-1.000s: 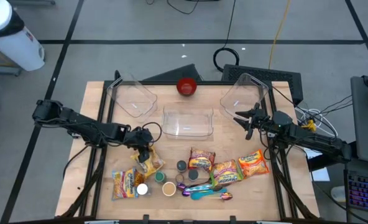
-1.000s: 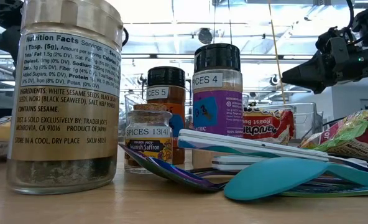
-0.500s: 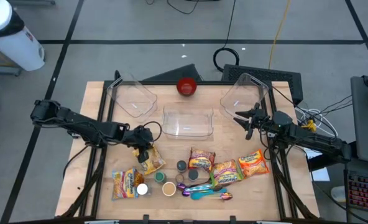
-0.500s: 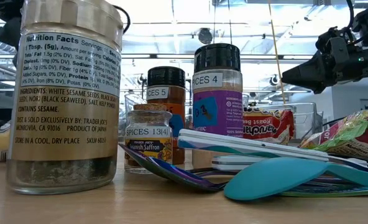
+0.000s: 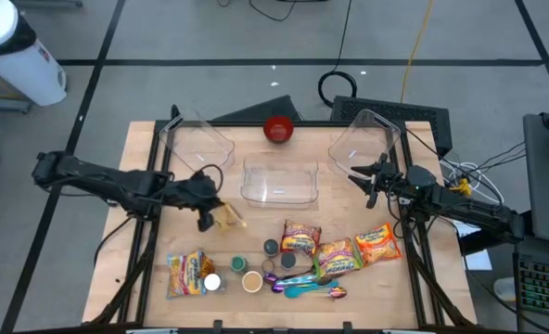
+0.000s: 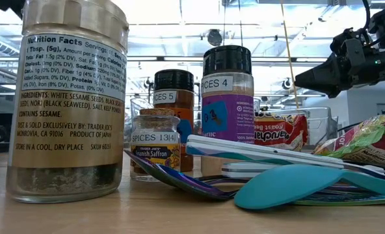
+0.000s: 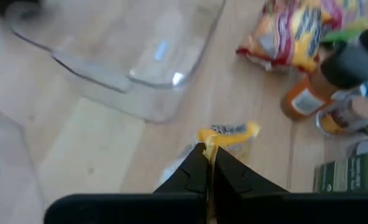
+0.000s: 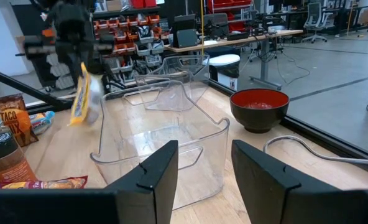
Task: Pick & Place Food Item
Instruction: Put the yellow noodle pack into the left transparent bin
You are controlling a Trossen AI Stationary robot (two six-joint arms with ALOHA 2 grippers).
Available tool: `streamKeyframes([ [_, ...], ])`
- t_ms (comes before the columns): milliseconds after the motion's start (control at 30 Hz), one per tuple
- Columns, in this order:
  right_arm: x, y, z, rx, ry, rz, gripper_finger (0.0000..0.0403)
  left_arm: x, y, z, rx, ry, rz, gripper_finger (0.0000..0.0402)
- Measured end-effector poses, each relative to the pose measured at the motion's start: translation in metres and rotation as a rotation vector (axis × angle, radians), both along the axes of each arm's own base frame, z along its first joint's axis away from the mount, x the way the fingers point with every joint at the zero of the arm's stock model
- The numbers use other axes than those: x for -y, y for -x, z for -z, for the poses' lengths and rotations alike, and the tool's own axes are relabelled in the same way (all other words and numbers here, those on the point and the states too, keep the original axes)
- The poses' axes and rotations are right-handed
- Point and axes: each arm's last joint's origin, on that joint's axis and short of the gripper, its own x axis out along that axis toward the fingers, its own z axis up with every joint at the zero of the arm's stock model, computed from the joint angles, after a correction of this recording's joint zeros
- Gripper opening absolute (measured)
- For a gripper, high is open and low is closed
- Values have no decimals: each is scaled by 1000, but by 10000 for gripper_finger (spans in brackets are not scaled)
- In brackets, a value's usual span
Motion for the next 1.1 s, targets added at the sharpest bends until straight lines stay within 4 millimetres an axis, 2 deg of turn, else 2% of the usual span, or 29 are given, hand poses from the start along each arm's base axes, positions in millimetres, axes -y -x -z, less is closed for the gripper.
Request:
streamKeyframes([
  [433, 0, 0, 0, 0, 0, 0, 141, -6, 22, -75, 202, -134, -18, 6],
  [700, 0, 0, 0, 0, 0, 0, 141, -20, 36, -117, 214, -326, -191, 7],
  [900, 0, 0, 0, 0, -1, 0, 141, -41, 46, -127, 138, -467, -404, 5],
  [1100, 0, 0, 0, 0, 0, 0, 141, -65, 50, -115, 52, -464, -567, 4],
])
